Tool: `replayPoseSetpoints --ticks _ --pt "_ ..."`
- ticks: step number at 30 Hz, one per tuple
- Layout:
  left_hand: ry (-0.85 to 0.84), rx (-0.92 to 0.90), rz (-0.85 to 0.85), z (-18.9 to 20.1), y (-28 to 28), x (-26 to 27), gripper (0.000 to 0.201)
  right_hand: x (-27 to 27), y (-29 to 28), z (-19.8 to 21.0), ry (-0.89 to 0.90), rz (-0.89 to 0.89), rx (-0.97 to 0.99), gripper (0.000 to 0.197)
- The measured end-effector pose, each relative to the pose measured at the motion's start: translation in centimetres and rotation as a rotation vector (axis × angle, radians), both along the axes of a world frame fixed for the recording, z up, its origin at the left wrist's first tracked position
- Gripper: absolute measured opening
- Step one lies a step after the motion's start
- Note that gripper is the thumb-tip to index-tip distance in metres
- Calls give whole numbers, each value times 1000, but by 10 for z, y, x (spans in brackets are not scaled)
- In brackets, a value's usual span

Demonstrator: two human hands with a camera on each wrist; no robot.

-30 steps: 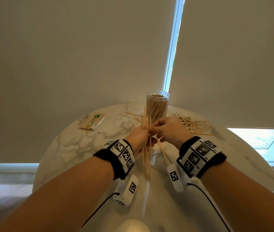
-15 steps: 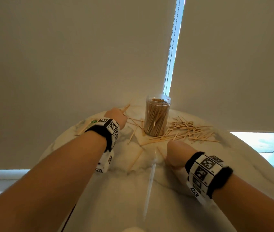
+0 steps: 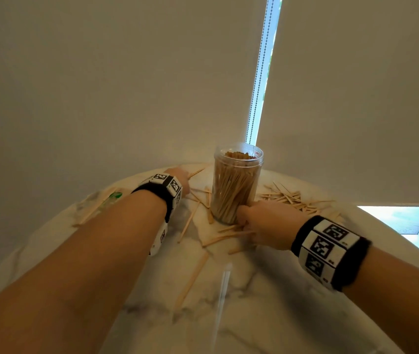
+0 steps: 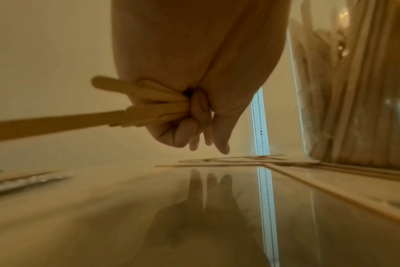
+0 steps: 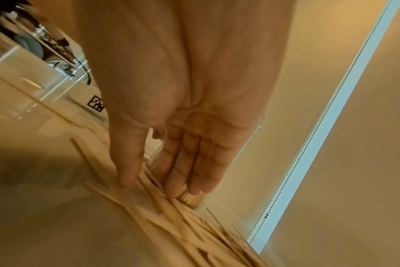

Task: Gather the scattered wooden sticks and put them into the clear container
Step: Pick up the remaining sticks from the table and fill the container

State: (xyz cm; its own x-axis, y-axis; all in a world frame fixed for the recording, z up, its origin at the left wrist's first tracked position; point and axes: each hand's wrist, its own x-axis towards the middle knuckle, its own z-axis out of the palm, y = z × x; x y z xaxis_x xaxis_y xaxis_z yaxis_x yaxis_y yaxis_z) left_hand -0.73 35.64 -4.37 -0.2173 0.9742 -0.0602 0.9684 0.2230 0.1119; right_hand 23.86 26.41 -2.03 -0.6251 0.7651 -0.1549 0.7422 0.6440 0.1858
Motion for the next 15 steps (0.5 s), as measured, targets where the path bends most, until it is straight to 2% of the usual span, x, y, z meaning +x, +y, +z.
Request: replayPoseSetpoints --ticks 2,4,8,15 --pt "34 -68 -51 -4 7 2 37 1 5 -7 8 -4 -7 18" --pt "75 -112 -76 -9 7 5 27 4 5 -11 40 -9 -18 19" --pt "21 -48 -94 -8 -3 13 19 8 -5 -18 79 7 -44 27" --pt "187 7 -96 -15 -50 18 16 14 -29 -13 103 65 -72 13"
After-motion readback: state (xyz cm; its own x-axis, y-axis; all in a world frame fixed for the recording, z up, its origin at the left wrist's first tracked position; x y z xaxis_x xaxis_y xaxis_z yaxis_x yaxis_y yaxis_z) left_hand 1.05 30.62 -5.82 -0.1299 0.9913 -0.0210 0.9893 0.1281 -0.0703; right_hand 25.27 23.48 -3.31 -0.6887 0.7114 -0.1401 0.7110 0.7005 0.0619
